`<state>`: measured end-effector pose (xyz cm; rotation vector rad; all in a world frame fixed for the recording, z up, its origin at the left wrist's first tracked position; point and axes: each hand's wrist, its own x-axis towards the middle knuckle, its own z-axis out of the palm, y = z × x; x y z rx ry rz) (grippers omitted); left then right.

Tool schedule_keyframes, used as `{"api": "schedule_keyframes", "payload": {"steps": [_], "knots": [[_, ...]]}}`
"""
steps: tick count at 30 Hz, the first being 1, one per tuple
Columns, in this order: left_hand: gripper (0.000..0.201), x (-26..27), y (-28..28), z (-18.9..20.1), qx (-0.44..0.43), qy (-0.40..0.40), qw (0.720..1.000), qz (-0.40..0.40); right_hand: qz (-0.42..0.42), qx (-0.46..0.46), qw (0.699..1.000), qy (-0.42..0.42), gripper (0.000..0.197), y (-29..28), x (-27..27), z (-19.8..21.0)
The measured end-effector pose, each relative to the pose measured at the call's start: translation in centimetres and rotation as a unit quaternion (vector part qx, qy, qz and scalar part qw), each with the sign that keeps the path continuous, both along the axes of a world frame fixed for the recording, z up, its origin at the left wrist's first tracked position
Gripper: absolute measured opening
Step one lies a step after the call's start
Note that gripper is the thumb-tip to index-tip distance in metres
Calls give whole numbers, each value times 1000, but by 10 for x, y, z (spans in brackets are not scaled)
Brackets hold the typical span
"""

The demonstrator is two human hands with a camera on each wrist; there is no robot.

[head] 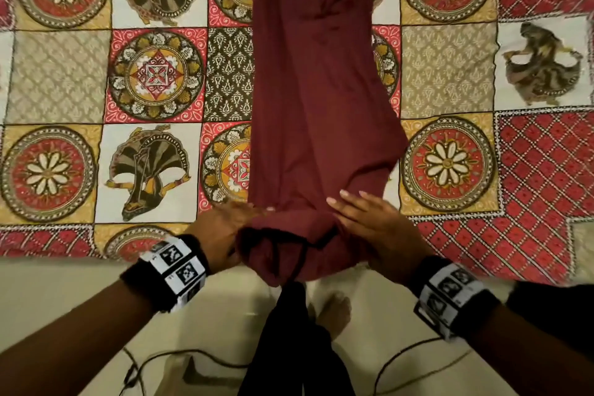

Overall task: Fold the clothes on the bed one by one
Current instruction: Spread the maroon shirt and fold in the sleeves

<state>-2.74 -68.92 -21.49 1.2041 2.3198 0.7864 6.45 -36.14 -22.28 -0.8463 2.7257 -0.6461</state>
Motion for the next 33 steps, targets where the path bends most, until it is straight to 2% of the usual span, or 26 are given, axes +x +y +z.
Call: {"api": "schedule_keyframes", "payload": {"steps": [2, 4, 6, 8, 10, 11, 13, 14, 15, 17, 19, 22, 24, 27, 30, 33], "knots": [[29, 26, -5, 13, -33, 28, 999, 9, -32, -47, 998, -13, 61, -9, 33, 9], [26, 55, -4, 30, -77, 61, 995, 3, -86, -96, 992, -8, 49, -20, 63, 24], [25, 84, -3, 46, -97, 21, 995, -12, -123, -120, 985, -5, 46, -27, 93, 42], [23, 109, -5, 50, -90, -9, 996, -17, -155, -111, 981, -21, 54, -31, 120, 52], [22, 125, -5, 56, -66, -68, 995, 23, -208, -111, 969, -70, 56, -30, 142, 59], [23, 124, 0, 65, -48, -108, 991, 59, -238, -118, 960, -91, 51, -27, 148, 62], [17, 108, 9, 82, 12, -208, 970, 124, -286, -123, 947, -76, 31, -22, 141, 67], [22, 94, 14, 87, 60, -257, 951, 158, -303, -123, 943, -61, 28, -19, 126, 72], [25, 73, 20, 91, 101, -290, 931, 197, -312, -134, 939, -55, 36, -15, 106, 75], [35, 24, 29, 97, 147, -301, 904, 265, -320, -169, 930, -59, 44, -8, 53, 82], [30, -35, 39, 96, 152, -302, 889, 309, -337, -182, 921, -70, 41, 2, -6, 78], [17, -126, 59, 86, 144, -278, 891, 330, -374, -202, 901, -87, 35, 17, -104, 66], [13, -185, 74, 71, 136, -256, 894, 342, -403, -199, 890, -79, 39, 25, -171, 57], [9, -255, 95, 48, 95, -188, 906, 367, -426, -186, 876, -128, 37, 33, -255, 32], [10, -303, 112, 18, 69, -182, 905, 378, -448, -177, 866, -137, 37, 44, -304, 9], [8, -316, 120, -5, 66, -159, 893, 416, -474, -156, 853, -153, 38, 48, -317, -5]]}}
